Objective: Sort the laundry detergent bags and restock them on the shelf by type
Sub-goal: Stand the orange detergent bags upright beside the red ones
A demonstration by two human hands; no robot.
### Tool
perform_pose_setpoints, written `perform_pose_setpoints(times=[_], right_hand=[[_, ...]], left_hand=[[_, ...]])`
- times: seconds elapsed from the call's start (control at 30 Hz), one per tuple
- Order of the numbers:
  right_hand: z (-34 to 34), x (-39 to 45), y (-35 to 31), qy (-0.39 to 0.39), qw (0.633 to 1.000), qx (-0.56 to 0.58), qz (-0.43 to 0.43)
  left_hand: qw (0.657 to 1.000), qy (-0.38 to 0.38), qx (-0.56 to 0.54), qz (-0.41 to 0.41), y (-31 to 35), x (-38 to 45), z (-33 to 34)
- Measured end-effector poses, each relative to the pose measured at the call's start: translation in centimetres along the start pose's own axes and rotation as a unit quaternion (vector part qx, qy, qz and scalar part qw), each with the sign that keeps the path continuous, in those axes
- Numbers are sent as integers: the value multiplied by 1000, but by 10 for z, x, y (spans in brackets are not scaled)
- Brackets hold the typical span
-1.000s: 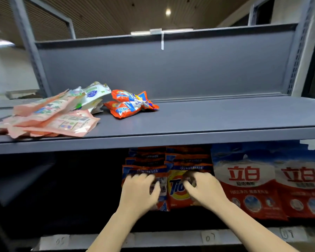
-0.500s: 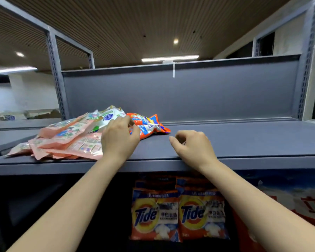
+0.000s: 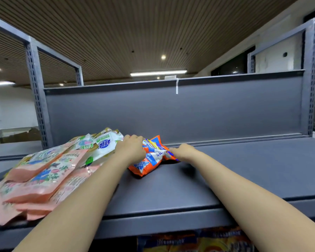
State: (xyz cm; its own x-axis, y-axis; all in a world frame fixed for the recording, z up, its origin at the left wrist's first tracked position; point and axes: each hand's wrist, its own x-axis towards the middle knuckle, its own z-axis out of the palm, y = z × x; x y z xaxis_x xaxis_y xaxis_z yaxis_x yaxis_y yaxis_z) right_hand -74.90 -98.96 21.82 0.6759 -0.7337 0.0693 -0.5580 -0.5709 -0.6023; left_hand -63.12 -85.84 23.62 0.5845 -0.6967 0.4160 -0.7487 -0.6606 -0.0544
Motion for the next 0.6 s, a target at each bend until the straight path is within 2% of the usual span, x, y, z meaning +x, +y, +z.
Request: perform_pose_setpoints(times=[0.1,0.17,0.23,0.33,0.47,0.6], right_hand=[[6,11,-3,-35,998,35,23],[9,15,-4,-42,998,16,44],[11,17,-4,-16,998,-18,56],[11,16,-2,15,998,-9,62],[-1,9,5,24,993,63,98],[-22,-13,24,56,982,147,108]], left_hand=[[998,-54,20,17,-5,9,10],[997,-74,15,30,-7,11,14],[997,-59,15,41,-9,12,13],[997,-41,33,49,-11,13,12],[995,22,49,82,2,2,8],[982,98,46,157,34,-23,-10]])
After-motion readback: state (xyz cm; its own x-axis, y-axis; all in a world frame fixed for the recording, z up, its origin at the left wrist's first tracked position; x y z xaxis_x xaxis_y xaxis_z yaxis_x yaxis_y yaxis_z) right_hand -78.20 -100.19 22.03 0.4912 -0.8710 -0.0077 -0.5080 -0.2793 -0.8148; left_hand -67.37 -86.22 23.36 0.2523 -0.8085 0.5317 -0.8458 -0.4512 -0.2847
